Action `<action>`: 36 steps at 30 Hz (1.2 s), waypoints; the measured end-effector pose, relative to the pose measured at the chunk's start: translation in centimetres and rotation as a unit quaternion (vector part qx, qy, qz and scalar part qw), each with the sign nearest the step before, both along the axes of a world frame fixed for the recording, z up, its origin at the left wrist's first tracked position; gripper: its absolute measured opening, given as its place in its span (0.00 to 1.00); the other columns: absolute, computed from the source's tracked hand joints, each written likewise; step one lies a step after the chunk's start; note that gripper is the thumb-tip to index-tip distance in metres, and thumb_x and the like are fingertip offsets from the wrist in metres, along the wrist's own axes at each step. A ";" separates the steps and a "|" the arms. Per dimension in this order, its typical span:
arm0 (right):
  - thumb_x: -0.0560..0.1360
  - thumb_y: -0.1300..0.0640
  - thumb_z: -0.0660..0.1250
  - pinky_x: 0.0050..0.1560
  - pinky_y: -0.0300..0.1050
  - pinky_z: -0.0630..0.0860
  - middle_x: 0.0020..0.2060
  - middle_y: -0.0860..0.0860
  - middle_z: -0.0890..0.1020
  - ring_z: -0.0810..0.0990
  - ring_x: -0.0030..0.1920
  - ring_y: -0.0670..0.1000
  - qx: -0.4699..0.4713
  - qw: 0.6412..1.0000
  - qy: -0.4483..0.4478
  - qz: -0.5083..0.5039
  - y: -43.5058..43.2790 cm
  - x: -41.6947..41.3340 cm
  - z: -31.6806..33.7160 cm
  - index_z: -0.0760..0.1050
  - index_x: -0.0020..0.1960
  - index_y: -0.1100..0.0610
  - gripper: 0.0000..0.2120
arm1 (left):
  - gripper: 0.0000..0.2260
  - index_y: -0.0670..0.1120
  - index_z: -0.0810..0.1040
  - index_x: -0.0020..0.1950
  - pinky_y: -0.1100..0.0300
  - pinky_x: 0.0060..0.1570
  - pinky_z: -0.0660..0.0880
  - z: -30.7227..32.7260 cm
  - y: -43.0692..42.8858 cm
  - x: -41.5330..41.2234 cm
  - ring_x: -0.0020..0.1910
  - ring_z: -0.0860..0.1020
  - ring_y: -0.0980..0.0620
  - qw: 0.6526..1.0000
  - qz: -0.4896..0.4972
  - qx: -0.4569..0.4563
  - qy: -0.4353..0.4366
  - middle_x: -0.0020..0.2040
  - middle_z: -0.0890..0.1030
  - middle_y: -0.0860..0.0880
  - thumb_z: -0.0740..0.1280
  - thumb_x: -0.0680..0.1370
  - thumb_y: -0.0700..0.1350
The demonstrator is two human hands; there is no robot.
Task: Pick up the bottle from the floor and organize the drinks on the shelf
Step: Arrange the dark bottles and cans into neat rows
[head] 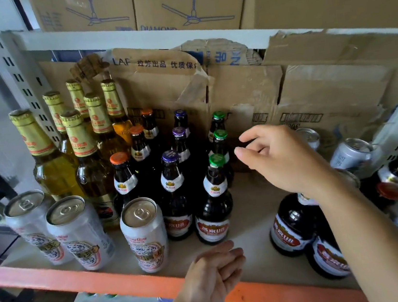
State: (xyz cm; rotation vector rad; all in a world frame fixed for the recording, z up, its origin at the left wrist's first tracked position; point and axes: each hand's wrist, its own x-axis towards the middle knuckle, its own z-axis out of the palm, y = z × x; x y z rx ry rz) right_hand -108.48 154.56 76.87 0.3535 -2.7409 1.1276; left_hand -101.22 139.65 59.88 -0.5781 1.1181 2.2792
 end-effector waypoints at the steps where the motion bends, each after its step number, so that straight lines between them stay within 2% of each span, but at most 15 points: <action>1: 0.74 0.45 0.67 0.43 0.45 0.77 0.40 0.44 0.84 0.82 0.40 0.43 -0.015 1.000 0.008 -0.007 0.7 0.3 0.3 0.77 0.57 0.49 0.14 | 0.11 0.40 0.78 0.56 0.56 0.46 0.76 0.1 0.3 -0.1 0.47 0.84 0.47 1.000 -0.010 0.002 0.009 0.49 0.85 0.42 0.61 0.76 0.36; 3: 0.74 0.47 0.68 0.44 0.47 0.80 0.39 0.44 0.84 0.83 0.40 0.42 -0.040 0.999 0.025 -0.024 2.2 1.0 1.0 0.79 0.54 0.49 0.11 | 0.11 0.41 0.79 0.57 0.57 0.47 0.76 0.3 1.0 -0.3 0.47 0.84 0.47 0.999 -0.028 0.004 0.021 0.51 0.85 0.41 0.61 0.77 0.39; 6: 0.74 0.48 0.69 0.48 0.51 0.80 0.40 0.44 0.84 0.83 0.42 0.43 -0.067 0.995 0.041 -0.055 4.5 2.1 1.7 0.80 0.53 0.49 0.10 | 0.12 0.40 0.78 0.57 0.58 0.44 0.76 0.6 2.4 -0.8 0.44 0.84 0.47 0.999 -0.045 0.000 0.027 0.51 0.84 0.41 0.61 0.76 0.39; 10: 0.73 0.48 0.68 0.45 0.40 0.77 0.40 0.42 0.84 0.82 0.42 0.37 -0.059 0.992 0.055 -0.092 7.2 3.4 2.0 0.80 0.53 0.49 0.10 | 0.13 0.40 0.78 0.58 0.58 0.43 0.76 0.9 4.4 -1.2 0.44 0.84 0.47 0.998 -0.057 -0.014 0.030 0.50 0.84 0.40 0.59 0.77 0.38; 15: 0.73 0.47 0.67 0.44 0.38 0.73 0.41 0.40 0.82 0.81 0.42 0.36 -0.051 0.990 0.071 -0.112 9.8 4.6 2.3 0.80 0.52 0.48 0.10 | 0.11 0.38 0.78 0.56 0.56 0.43 0.76 0.8 6.4 -1.7 0.47 0.82 0.43 0.998 -0.037 -0.032 0.028 0.45 0.85 0.40 0.60 0.77 0.37; 19: 0.75 0.47 0.66 0.43 0.35 0.71 0.42 0.41 0.82 0.80 0.42 0.37 -0.033 0.990 0.083 -0.108 11.3 5.1 2.4 0.80 0.52 0.46 0.09 | 0.11 0.36 0.77 0.56 0.55 0.41 0.75 0.6 7.3 -1.9 0.45 0.80 0.43 0.999 -0.012 -0.049 0.020 0.45 0.82 0.38 0.61 0.76 0.36; 22: 0.73 0.45 0.64 0.41 0.32 0.70 0.42 0.39 0.82 0.79 0.43 0.34 -0.013 0.992 0.066 -0.109 11.9 5.2 2.0 0.80 0.52 0.46 0.10 | 0.11 0.35 0.77 0.56 0.54 0.39 0.75 0.4 7.7 -2.0 0.42 0.80 0.42 0.998 0.004 -0.057 0.006 0.45 0.81 0.37 0.60 0.76 0.35; 25: 0.74 0.46 0.66 0.43 0.34 0.71 0.43 0.39 0.82 0.79 0.44 0.34 -0.007 0.994 0.048 -0.103 12.1 5.0 1.6 0.80 0.53 0.47 0.10 | 0.11 0.34 0.78 0.54 0.53 0.40 0.75 0.2 7.9 -1.8 0.42 0.81 0.41 0.998 0.012 -0.064 -0.005 0.45 0.81 0.37 0.61 0.76 0.35; 29: 0.75 0.47 0.67 0.40 0.26 0.71 0.44 0.39 0.82 0.79 0.45 0.32 0.005 0.997 0.020 -0.079 11.8 4.4 1.4 0.79 0.55 0.49 0.11 | 0.11 0.36 0.78 0.55 0.52 0.46 0.76 0.0 7.9 -1.5 0.46 0.81 0.41 0.997 0.018 -0.074 -0.014 0.49 0.82 0.36 0.62 0.76 0.37; 33: 0.76 0.48 0.67 0.37 0.23 0.70 0.42 0.39 0.81 0.77 0.43 0.29 0.031 0.998 -0.016 -0.050 11.2 3.9 1.2 0.79 0.57 0.50 0.12 | 0.11 0.35 0.78 0.54 0.52 0.49 0.75 0.0 7.9 -1.5 0.45 0.81 0.41 0.996 0.020 -0.079 -0.019 0.48 0.82 0.36 0.62 0.75 0.37; 36: 0.74 0.46 0.68 0.42 0.30 0.73 0.42 0.41 0.82 0.79 0.42 0.36 0.073 0.996 -0.039 -0.040 10.7 3.7 1.0 0.78 0.59 0.51 0.15 | 0.10 0.35 0.78 0.54 0.51 0.50 0.75 0.0 7.9 -1.5 0.44 0.81 0.41 0.996 0.019 -0.081 -0.028 0.48 0.82 0.36 0.62 0.75 0.37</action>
